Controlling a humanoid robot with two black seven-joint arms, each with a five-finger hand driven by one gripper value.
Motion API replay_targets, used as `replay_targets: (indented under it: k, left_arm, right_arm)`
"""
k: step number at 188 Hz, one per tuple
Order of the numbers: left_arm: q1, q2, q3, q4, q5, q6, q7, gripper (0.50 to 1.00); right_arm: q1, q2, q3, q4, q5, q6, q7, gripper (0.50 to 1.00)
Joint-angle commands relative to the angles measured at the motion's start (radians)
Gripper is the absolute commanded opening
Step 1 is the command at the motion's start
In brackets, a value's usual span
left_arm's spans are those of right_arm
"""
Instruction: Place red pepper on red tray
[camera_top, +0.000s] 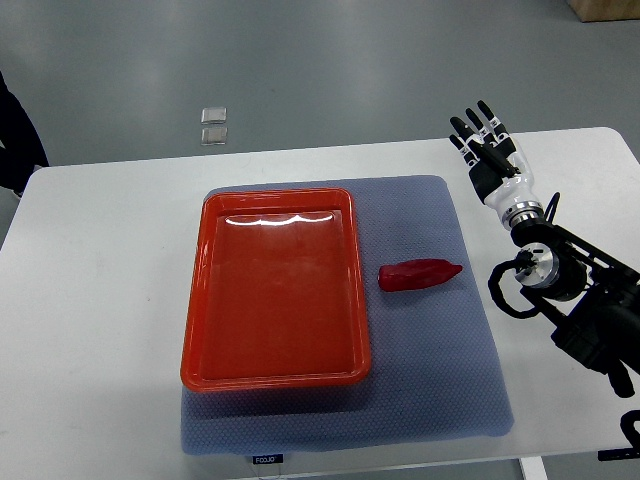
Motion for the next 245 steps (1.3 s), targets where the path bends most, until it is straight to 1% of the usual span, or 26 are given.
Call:
replay_targets:
  k: [1, 101, 134, 187, 228, 245]
  left_arm:
    - [-0.001, 0.000, 0.000, 0.000, 0.000, 0.000, 0.000, 1.000]
    - [-0.001, 0.000, 0.003, 0.002, 0.000, 0.001, -0.002, 1.000]
    - [-0.001, 0.000, 0.003, 0.002, 0.000, 0.001, -0.002, 1.000]
    - [-0.001, 0.000, 0.003, 0.002, 0.000, 0.003, -0.002, 1.000]
    - [-0.001, 0.000, 0.003, 0.002, 0.000, 0.001, -0.002, 1.000]
    - [-0.001, 0.000, 0.001, 0.002, 0.000, 0.001, -0.002, 1.000]
  right_arm:
    - [0.000, -0.001, 0.000, -0.002, 0.000, 0.000, 0.000, 0.913]
    - [0.001, -0.003, 0.000, -0.005, 0.000, 0.000, 0.000, 0.913]
    - [0.003, -0.004, 0.000, -0.045, 0.000, 0.006, -0.002, 0.913]
    - [0.004, -0.015, 0.000, -0.052, -0.002, 0.002, -0.003, 0.913]
    - [0.040, -0.017, -0.003, -0.081, -0.011, -0.002, -0.009, 0.913]
    - [0.054, -0.041, -0.020, -0.083, -0.018, -0.003, -0.009, 0.913]
